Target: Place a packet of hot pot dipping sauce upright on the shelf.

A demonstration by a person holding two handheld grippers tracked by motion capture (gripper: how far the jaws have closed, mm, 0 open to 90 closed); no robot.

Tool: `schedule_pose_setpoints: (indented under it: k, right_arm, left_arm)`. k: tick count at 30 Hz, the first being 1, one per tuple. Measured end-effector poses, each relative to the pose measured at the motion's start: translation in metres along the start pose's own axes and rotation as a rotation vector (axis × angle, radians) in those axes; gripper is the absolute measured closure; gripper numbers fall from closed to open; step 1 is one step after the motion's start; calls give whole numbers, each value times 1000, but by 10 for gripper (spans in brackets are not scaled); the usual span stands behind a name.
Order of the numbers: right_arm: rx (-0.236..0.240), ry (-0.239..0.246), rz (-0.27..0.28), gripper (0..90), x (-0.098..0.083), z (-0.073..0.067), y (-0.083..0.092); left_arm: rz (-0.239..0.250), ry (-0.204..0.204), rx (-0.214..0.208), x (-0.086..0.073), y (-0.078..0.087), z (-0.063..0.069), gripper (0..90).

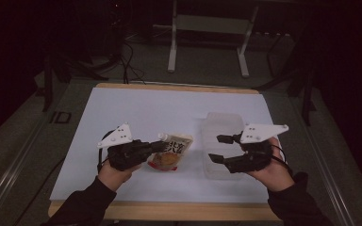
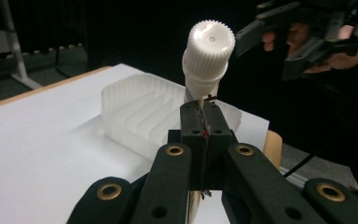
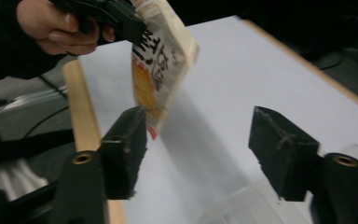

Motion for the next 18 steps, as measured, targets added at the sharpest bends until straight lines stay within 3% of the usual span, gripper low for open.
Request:
schedule_pose_setpoints:
  k: [2,5,6,8,12,18]
  right_arm:
    - [23,5,-12,410,6,4,-7]
    - [51,2,-18,411,9,7,-12]
    - [66,1,-32,411,11,8,-16]
    - [139,5,-83,412,15,7,-28]
    - [159,16,-125,439,17,4,-37]
    - [228,25,-172,487,21,2,-50]
  left_arm:
    - [2,4,-38,-4,-2,0,898]
    - [0,-11,-51,-7,-3,0,898]
    - [-3,-5,-75,-9,-4,-1,898]
    - [2,-1,-98,-11,-6,-1,898]
    - [-3,-4,-108,-13,-7,1,899]
    - [-11,-18,-124,-15,-11,4,899]
Point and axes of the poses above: each handheld gripper's, and its own axes: y roughly backward along the jaws, x roughly out of its top, z roughly to its right, the point moved 1 cm from there along -y, roughly forward along the jaws, and after that the axes turned 14 degrees about y, right-handed, at the moved point
